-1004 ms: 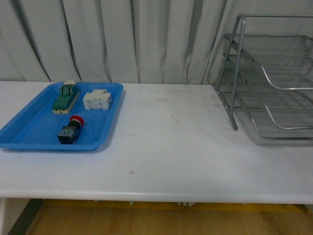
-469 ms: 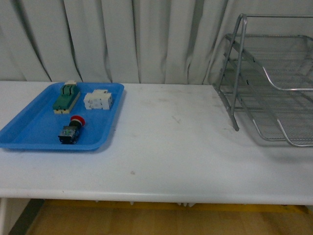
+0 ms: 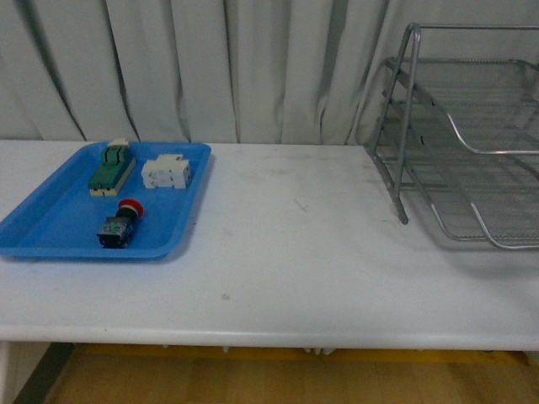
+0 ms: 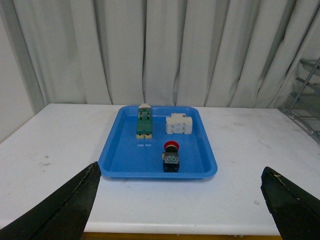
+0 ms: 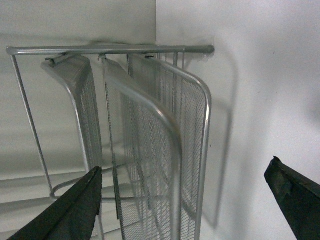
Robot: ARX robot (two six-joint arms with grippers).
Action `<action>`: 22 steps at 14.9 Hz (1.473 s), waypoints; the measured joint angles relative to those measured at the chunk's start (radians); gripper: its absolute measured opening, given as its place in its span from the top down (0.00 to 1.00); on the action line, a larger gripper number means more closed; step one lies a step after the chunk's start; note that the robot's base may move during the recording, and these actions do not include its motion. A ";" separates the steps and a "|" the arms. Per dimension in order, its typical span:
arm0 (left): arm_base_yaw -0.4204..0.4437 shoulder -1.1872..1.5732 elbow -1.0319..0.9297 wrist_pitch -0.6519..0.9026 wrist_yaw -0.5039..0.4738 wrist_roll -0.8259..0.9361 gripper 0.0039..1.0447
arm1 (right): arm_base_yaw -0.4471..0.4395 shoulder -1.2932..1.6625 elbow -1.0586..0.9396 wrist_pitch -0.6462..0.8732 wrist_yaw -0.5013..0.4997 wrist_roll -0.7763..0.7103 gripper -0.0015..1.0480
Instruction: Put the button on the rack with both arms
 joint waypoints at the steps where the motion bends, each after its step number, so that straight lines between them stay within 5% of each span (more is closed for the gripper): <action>1: 0.000 0.000 0.000 0.000 0.000 0.000 0.06 | 0.000 -0.017 -0.011 0.002 -0.006 0.015 0.05; 6: 0.000 0.000 0.000 0.000 0.000 0.000 0.06 | 0.003 -0.253 -0.186 -0.006 -0.130 -0.010 0.06; 9: 0.000 0.000 0.000 0.000 0.000 0.000 0.06 | -0.001 -0.608 -0.306 0.000 -0.307 -0.318 0.06; 11: 0.000 0.000 0.000 0.000 0.000 0.000 0.06 | -0.085 -0.785 -0.327 0.002 -0.399 -0.513 0.06; 13: 0.000 0.000 0.000 0.000 0.000 0.000 0.06 | -0.063 -1.075 -0.344 -0.423 -0.226 -0.859 0.25; 15: 0.000 0.000 0.000 0.000 0.000 0.000 0.06 | 0.038 -1.372 -0.429 -0.684 -0.116 -1.191 0.47; 16: 0.000 0.000 0.000 0.000 0.000 0.000 0.06 | 0.103 -1.467 -0.482 -0.741 -0.042 -1.277 0.60; 19: 0.000 0.000 0.000 0.000 0.000 0.000 0.06 | 0.338 -1.470 -0.633 -0.583 0.196 -1.360 0.96; 22: 0.000 0.000 0.000 0.000 0.000 0.000 0.06 | 0.421 -1.620 -0.649 -0.705 0.285 -1.375 0.98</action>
